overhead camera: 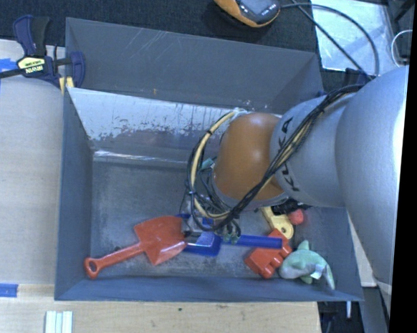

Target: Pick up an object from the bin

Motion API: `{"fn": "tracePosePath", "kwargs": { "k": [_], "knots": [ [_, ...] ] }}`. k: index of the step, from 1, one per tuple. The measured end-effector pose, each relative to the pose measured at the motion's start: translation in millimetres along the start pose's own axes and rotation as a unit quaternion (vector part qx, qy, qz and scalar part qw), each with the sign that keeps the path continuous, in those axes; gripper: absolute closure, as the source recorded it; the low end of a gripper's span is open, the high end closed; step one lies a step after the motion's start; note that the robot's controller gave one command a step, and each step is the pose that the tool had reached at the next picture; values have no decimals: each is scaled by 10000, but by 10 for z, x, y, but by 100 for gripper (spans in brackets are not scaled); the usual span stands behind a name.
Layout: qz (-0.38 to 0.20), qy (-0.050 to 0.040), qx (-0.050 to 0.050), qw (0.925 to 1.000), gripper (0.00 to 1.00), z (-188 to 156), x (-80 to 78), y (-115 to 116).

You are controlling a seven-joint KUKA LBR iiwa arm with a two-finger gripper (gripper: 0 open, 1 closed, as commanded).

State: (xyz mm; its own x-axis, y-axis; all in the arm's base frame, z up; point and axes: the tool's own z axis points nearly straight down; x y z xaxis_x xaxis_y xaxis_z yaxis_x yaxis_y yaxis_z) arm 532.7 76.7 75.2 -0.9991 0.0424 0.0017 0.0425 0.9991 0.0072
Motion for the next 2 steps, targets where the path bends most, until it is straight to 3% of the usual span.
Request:
{"fn": "tracePosePath", "kwargs": {
  "k": [2],
  "knots": [
    [-7,28,7,10000,100,-398,14,-3]
  ]
}}
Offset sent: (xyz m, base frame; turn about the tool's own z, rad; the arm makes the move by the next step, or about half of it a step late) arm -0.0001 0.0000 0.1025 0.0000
